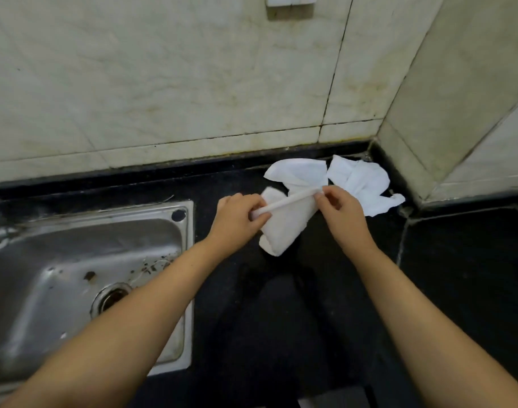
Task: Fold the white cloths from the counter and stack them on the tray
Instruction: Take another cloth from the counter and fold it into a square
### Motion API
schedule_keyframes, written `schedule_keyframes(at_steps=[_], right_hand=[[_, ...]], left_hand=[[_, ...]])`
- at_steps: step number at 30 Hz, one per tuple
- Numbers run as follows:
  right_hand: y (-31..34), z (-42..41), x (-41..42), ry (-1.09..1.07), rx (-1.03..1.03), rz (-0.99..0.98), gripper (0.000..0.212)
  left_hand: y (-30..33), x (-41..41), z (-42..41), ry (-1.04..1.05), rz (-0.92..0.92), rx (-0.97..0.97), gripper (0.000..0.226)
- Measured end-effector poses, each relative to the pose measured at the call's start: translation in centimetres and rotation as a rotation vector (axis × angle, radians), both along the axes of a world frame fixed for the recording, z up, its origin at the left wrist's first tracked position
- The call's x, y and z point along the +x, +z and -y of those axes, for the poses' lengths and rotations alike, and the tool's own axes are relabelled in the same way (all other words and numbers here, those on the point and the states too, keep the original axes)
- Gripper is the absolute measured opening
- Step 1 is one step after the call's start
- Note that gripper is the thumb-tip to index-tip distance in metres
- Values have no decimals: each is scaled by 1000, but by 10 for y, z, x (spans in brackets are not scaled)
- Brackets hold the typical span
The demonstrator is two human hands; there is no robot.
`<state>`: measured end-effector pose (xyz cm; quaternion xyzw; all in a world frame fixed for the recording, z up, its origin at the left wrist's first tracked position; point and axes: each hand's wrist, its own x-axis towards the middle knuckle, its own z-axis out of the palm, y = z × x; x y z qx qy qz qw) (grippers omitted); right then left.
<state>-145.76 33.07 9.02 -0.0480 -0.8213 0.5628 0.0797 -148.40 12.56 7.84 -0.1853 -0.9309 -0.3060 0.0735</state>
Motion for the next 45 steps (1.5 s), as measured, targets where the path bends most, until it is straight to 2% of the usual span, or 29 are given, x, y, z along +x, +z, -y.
schedule_keyframes(at_steps=[4,9,14,17,19,24,28,30,33,40,45], right_hand=[[20,-14,40,-123,-131,-5,21],[30,-24,62,-204,-92,60,22],[53,-29,61,-252,-147,69,24],[60,-33,64,-231,-206,45,25],[57,-31,74,-197,-236,56,18],[1,-26,123,-134,-247,199,16],[-61,-23,182,-76,-132,373,17],[-84,-25,202,-73,-119,459,18],[-101,-29,204,-89,-97,516,14],[-99,-16,134,-112,110,503,11],[-108,-7,94,-137,301,546,12]], left_hand=[[9,32,18,-9,0,-9,11],[11,51,32,63,147,-33,11],[39,55,30,189,203,301,10],[54,65,34,156,187,461,6],[55,77,41,127,214,493,7],[-1,123,62,104,421,445,11],[-62,170,69,108,625,299,17],[-83,187,70,123,669,212,23],[-96,197,68,165,684,114,24],[-85,139,54,351,596,124,17],[-93,103,47,389,544,-51,13]])
